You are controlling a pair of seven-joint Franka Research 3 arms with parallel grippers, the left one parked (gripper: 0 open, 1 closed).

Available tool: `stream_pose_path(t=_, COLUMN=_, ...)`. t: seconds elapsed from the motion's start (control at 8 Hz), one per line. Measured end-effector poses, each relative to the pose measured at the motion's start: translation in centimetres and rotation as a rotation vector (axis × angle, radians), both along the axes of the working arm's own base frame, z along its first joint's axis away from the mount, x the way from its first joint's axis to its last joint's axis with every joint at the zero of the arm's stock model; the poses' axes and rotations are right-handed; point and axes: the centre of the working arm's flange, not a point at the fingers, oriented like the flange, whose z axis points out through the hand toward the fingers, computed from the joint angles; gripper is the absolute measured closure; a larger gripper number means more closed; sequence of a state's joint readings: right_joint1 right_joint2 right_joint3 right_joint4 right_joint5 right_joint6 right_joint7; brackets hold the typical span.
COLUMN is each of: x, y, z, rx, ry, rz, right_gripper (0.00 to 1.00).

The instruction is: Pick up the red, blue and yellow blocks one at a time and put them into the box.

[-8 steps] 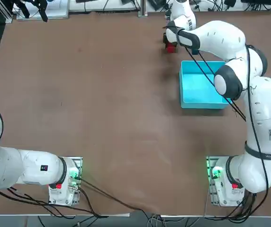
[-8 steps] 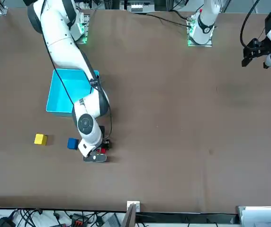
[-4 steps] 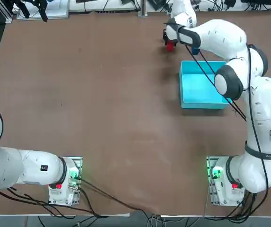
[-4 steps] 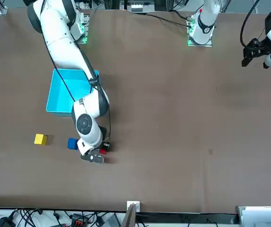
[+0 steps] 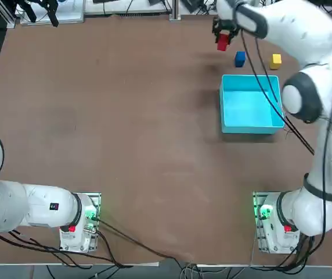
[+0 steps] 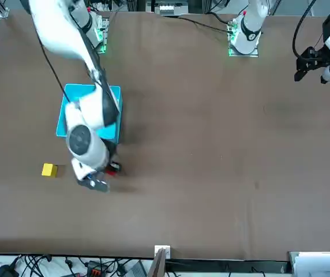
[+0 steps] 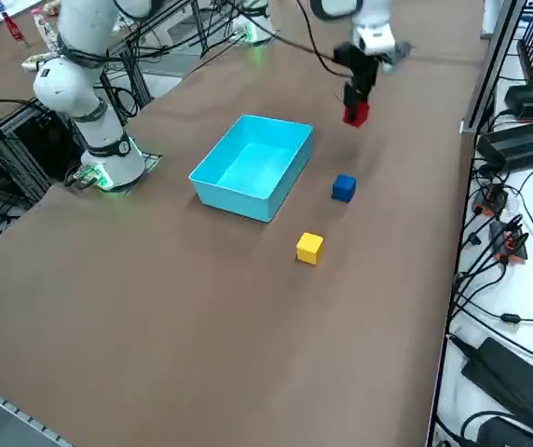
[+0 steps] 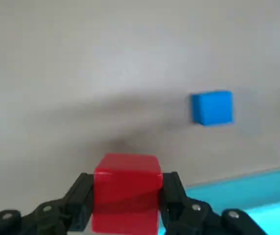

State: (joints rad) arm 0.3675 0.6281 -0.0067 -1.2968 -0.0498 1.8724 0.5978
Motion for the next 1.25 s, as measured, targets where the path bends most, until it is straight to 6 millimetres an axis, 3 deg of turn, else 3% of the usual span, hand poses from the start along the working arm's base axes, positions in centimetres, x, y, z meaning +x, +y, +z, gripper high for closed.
stream_pose_path(t=0.12, x=-2.1, y=-1.5, z=1.8, rx=-0.002, ry=0.013, rz=0.003, right_gripper=0.3)
stream_pose_path(t=0.38, x=-8.1, y=-4.0, z=2.3, rx=0.001, ry=0.026, rz=0.053, right_gripper=0.3)
stream_pose_path(t=0.62, x=-14.4, y=-5.8, z=0.2, rx=0.015, ry=0.01, rz=0.105, right_gripper=0.3)
stream_pose_path(t=0.88, x=-19.3, y=-7.1, z=-3.2, rx=0.025, ry=-0.002, rz=0.162, right_gripper=0.3)
stream_pose_path(t=1.25, x=-22.2, y=-7.5, z=-7.8, rx=0.043, ry=-0.039, rz=0.209, right_gripper=0.3)
